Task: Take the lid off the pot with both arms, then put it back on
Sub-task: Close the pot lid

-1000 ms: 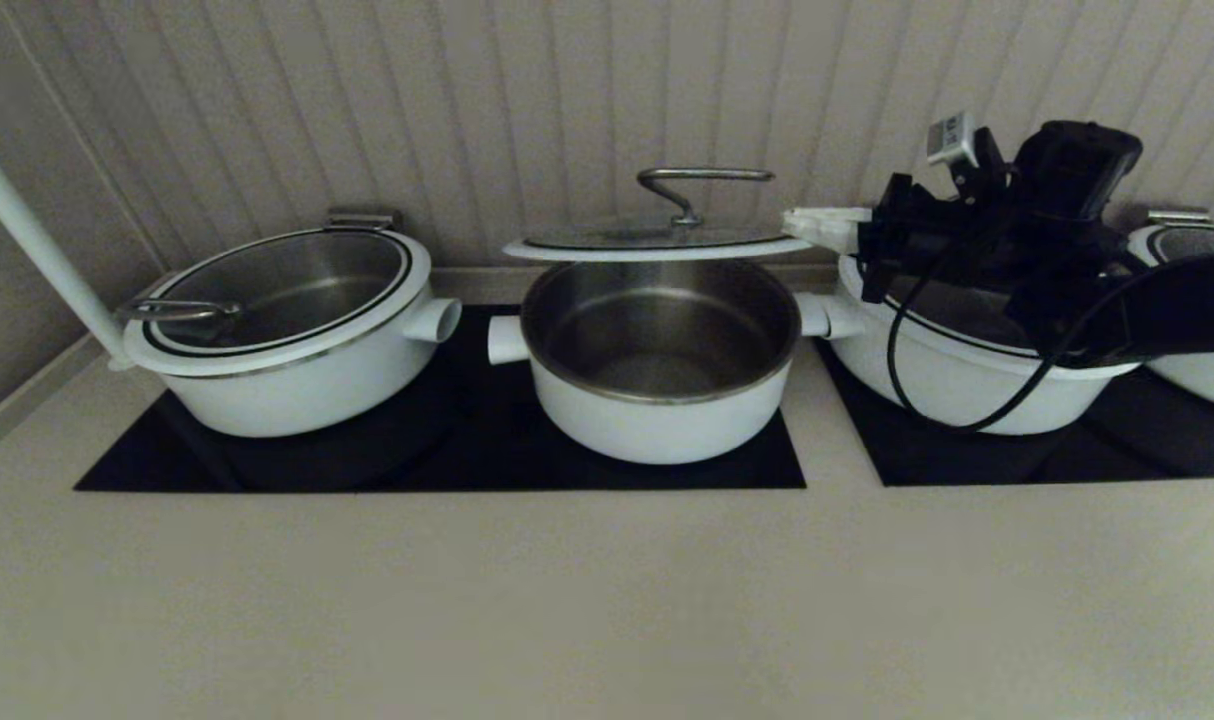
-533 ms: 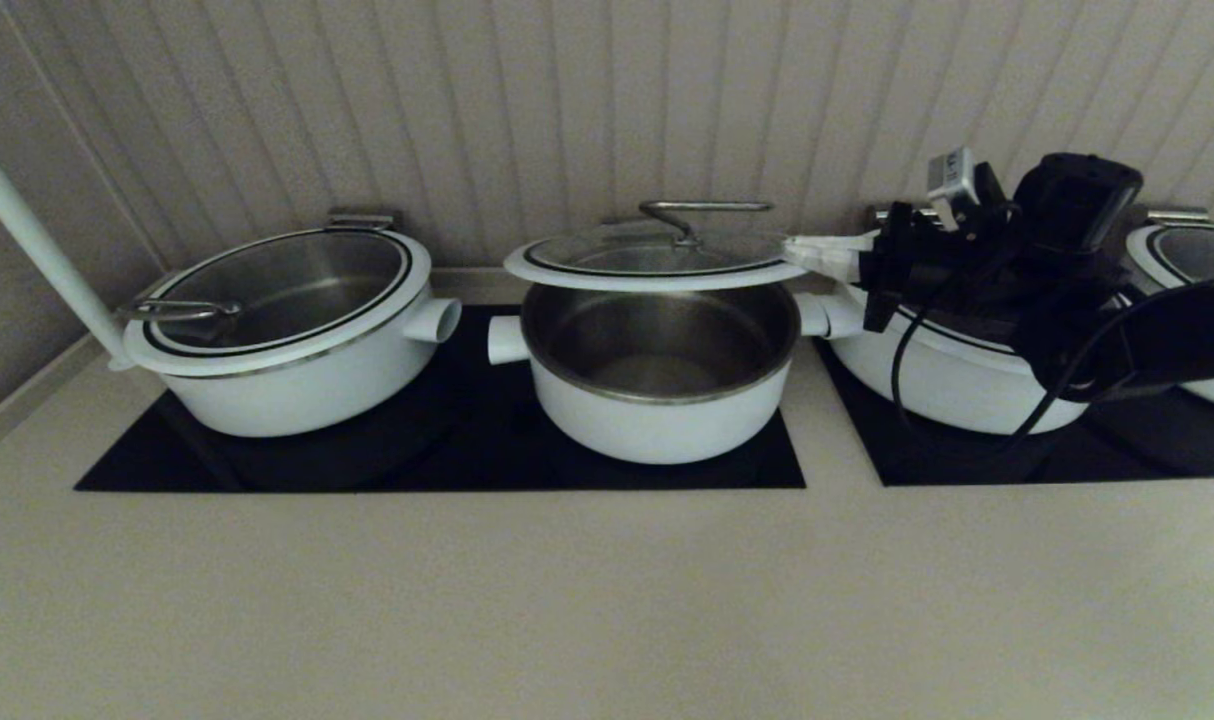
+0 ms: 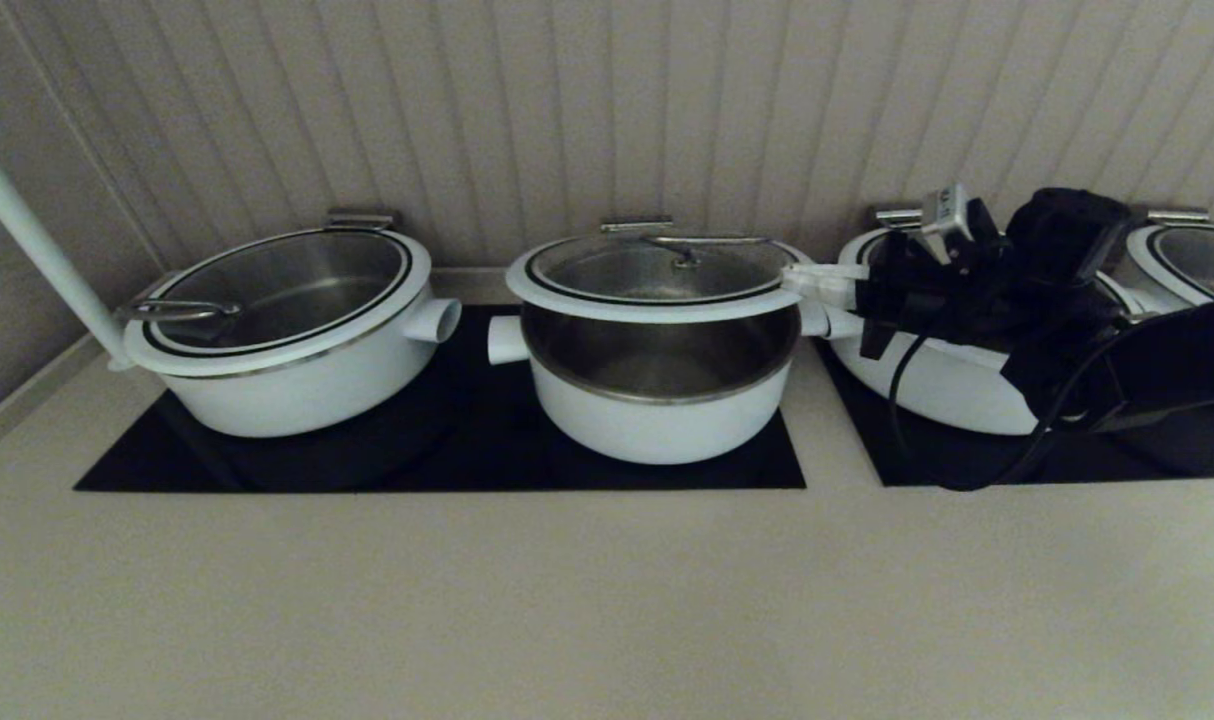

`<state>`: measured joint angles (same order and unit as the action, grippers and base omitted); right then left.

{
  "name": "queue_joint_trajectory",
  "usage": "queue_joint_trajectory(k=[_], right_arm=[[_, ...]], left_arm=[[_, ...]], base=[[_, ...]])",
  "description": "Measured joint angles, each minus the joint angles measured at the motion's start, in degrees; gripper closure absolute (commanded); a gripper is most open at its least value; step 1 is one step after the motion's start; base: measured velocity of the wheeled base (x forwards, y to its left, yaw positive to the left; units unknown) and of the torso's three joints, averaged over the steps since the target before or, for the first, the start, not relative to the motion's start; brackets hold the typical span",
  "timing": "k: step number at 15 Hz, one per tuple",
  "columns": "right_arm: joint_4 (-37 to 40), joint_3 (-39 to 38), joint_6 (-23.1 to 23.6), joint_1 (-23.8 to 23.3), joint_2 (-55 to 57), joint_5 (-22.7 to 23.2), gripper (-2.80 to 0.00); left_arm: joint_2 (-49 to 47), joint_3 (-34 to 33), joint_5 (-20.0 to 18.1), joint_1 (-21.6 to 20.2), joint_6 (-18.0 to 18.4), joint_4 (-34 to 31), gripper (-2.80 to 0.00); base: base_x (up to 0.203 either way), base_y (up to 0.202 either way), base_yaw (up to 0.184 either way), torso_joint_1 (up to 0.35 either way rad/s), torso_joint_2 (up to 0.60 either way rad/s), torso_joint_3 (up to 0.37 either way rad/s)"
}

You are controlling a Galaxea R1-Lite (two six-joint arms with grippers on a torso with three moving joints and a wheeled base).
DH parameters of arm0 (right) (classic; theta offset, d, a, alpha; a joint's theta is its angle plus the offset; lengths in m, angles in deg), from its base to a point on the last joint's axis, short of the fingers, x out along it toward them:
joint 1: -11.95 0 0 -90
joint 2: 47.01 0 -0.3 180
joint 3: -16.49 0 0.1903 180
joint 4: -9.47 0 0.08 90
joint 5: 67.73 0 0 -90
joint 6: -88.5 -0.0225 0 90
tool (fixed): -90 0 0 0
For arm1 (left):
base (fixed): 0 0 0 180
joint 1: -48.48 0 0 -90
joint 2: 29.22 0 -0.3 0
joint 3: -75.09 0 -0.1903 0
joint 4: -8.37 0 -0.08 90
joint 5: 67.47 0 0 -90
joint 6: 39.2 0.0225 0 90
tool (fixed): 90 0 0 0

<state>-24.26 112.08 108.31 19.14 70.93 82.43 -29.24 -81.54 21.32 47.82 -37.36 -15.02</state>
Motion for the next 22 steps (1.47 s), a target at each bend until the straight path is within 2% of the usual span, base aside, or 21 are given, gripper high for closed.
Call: queue_joint_trajectory(k=[17, 22], right_arm=[[-10.0, -14.6, 0.1, 0.0, 2.2, 0.0, 0.0], [-11.6, -15.8, 0.2, 0.0, 3.0, -0.1, 0.0]], left_arm=[[0.0, 0.0, 0.0, 0.0, 0.0, 0.0, 0.0], [0.0, 0.0, 0.0, 0.0, 0.0, 0.0, 0.0]], base=[[0.0, 0.0, 0.0, 0.0, 0.0, 0.0], [0.0, 0.0, 0.0, 0.0, 0.0, 0.0]])
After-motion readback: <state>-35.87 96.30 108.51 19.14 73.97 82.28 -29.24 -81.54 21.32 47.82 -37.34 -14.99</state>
